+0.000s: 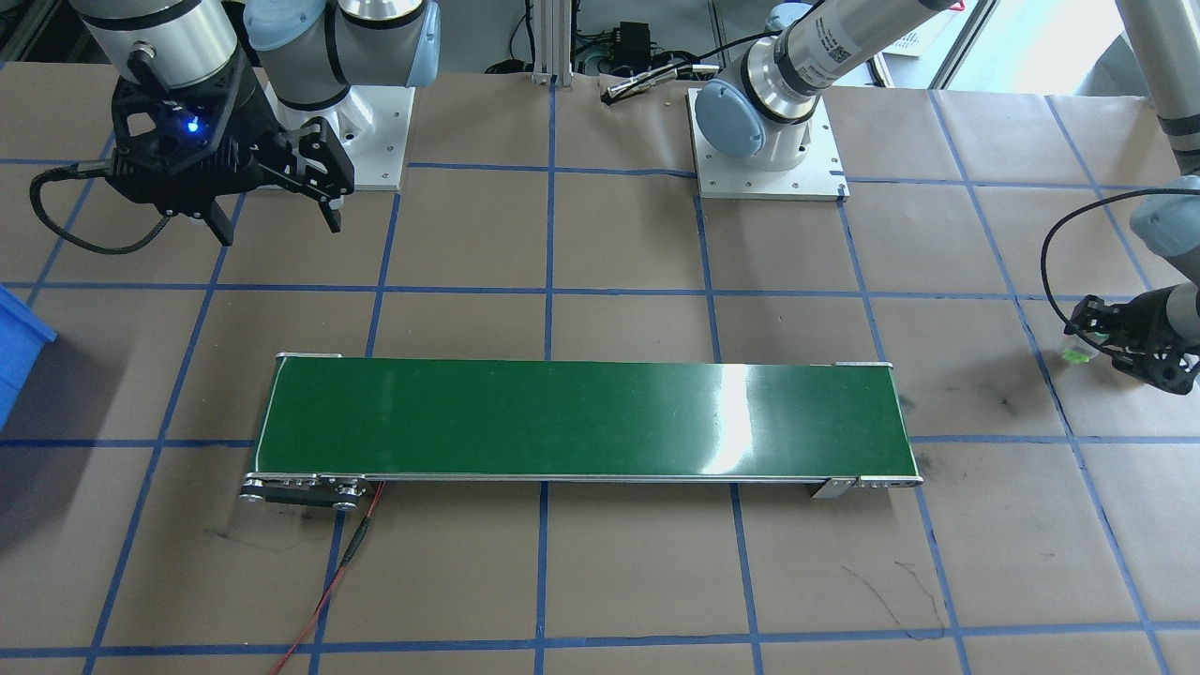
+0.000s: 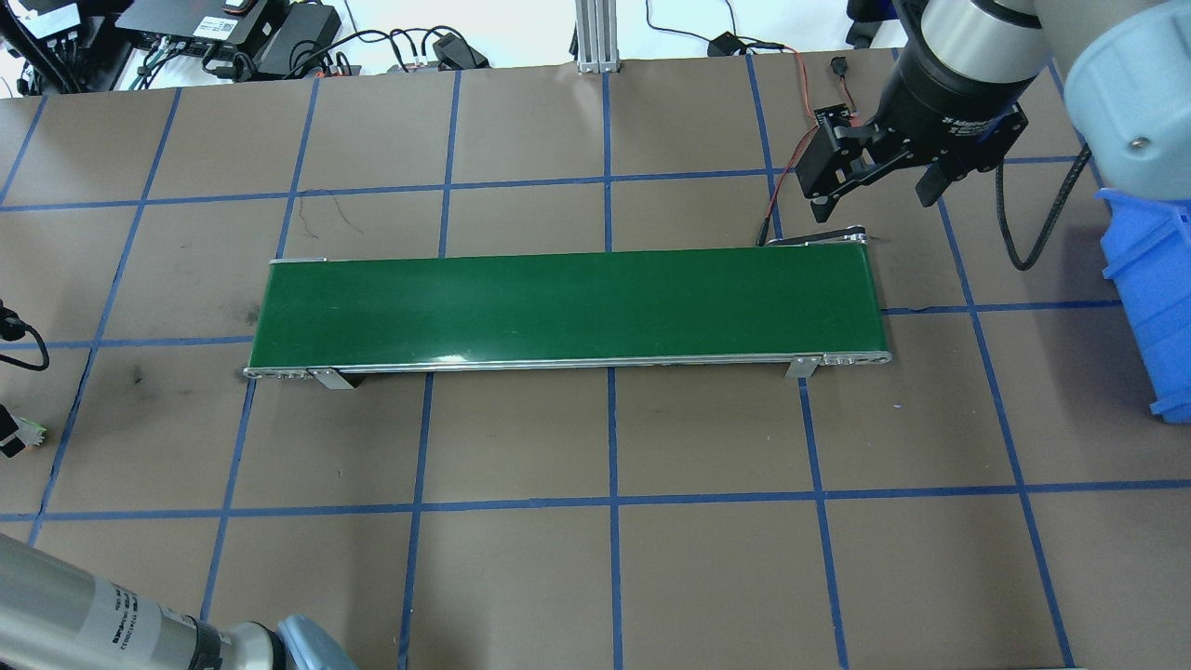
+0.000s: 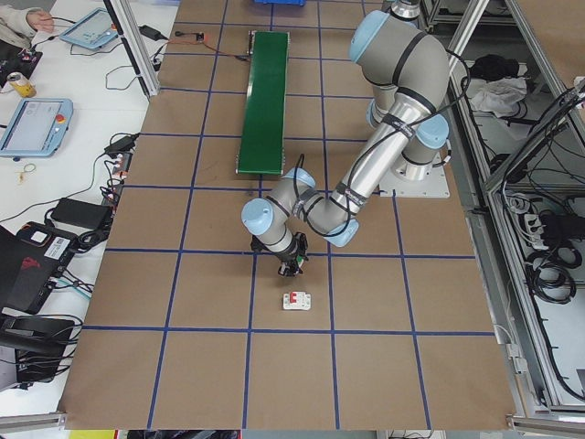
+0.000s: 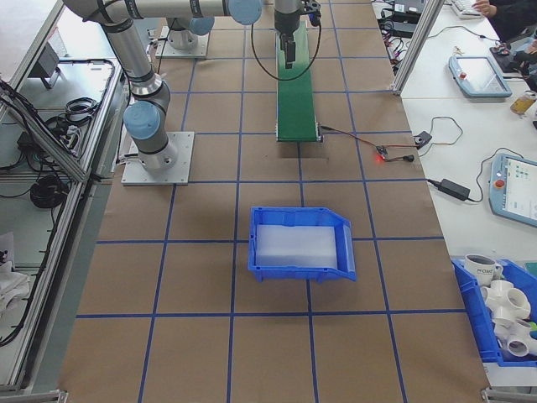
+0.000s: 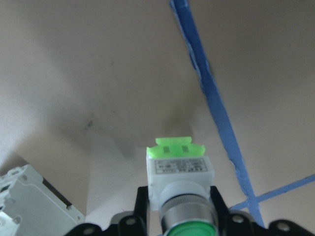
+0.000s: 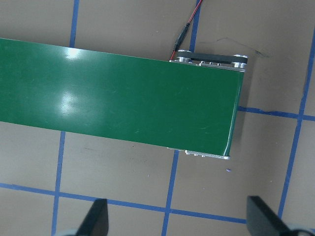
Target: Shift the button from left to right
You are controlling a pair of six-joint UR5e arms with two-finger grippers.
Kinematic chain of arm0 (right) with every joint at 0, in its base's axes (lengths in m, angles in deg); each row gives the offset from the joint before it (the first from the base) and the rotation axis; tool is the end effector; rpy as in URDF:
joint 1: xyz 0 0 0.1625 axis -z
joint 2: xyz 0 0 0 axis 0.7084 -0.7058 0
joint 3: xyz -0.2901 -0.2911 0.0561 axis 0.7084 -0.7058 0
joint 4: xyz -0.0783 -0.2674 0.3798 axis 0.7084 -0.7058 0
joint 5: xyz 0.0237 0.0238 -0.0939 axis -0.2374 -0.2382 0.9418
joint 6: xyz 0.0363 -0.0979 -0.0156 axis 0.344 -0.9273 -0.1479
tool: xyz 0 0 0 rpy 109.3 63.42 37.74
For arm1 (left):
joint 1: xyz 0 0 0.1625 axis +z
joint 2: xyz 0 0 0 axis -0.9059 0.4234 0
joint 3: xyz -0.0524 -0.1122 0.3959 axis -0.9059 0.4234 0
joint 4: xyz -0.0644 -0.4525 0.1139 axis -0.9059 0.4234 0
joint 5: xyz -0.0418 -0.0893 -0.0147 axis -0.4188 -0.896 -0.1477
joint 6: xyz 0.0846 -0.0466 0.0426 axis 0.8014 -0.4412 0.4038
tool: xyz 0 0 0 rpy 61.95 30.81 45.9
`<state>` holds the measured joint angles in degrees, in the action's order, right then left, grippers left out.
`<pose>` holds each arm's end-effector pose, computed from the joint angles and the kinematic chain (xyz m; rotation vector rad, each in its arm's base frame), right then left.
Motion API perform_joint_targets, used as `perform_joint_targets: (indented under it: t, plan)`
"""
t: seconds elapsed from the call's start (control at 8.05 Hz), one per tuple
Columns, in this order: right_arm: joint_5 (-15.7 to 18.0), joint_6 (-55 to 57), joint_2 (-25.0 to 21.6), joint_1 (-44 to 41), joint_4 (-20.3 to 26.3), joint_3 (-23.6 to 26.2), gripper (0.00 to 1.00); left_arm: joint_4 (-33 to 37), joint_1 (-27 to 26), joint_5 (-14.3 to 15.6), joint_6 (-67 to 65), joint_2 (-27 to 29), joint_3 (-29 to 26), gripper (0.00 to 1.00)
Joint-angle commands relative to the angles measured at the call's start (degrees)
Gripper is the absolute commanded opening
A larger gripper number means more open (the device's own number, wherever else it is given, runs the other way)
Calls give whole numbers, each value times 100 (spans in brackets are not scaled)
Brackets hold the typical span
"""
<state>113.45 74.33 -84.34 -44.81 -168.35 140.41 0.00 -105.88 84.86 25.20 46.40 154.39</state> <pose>0.1373 -0.5411 0.4851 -0.2203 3.0902 -0.0762 0.4230 -0.4978 0.1447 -0.6583 -2.9880 -0.6069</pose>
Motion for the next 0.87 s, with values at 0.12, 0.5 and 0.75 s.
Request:
perform_joint_targets:
  t: [0.12,0.5,0.75]
  plan:
    - [0,0,0,0,0,0,100,1222,-465,-584,-537,-1509,-29,0]
    - [0,0,0,0,0,0,100,2255,-1466,-1366,-2487,-2655,-20,0]
    - [0,0,0,0,0,0,100,2476,-2336,-1780,-3954,-2903,-37,0]
